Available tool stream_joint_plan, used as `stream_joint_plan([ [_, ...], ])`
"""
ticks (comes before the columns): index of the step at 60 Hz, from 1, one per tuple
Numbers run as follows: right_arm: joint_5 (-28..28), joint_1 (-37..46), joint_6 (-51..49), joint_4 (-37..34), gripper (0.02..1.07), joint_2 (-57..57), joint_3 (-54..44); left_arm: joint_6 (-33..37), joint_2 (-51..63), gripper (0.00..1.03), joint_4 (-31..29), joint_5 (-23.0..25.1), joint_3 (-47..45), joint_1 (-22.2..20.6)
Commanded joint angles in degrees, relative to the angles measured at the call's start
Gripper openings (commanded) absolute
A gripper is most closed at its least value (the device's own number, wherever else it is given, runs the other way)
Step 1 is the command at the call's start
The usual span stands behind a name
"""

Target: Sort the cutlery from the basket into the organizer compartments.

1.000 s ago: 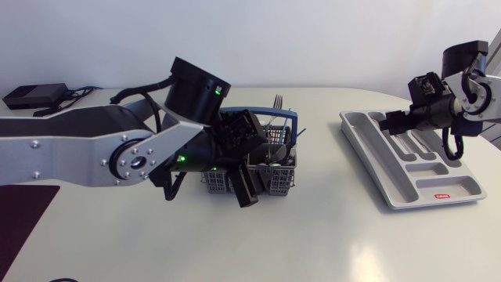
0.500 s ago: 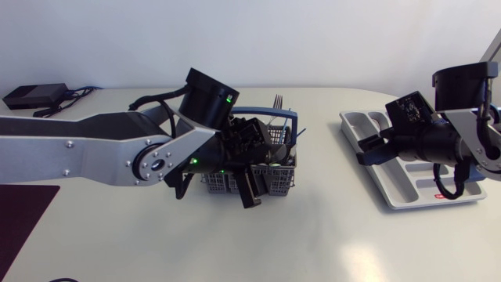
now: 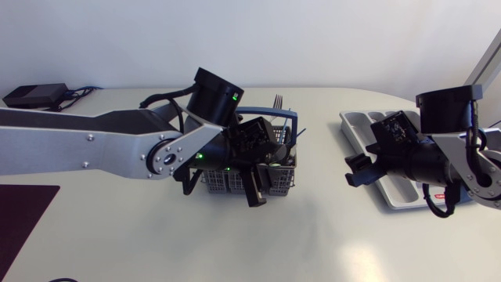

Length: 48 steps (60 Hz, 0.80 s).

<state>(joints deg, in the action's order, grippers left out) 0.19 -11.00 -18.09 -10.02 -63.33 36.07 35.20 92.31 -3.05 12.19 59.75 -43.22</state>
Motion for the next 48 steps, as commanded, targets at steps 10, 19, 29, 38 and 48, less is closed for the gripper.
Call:
stream_joint_plan([
  [10,0.25,-0.86,-0.11,1.85,0.74,0.75,-2.59,1.89,1.55,0.33,0.76,2.32,2.83,0.33],
  [19,0.43,-1.3,-0.11,2.02,0.74,0.93,-2.94,2.5,1.64,0.25,1.29,2.32,2.66,0.51],
  [29,0.43,-1.3,-0.28,2.37,0.74,1.1,-3.29,3.3,1.64,0.17,1.73,2.32,2.3,0.51],
  [38,0.52,-1.3,-0.37,2.73,0.74,1.1,-3.73,4.44,2.35,0.14,2.52,2.4,1.69,0.51],
  [48,0.52,-1.48,-0.37,3.52,0.74,0.75,-4.08,6.02,3.14,0.14,2.43,2.4,1.25,0.51],
])
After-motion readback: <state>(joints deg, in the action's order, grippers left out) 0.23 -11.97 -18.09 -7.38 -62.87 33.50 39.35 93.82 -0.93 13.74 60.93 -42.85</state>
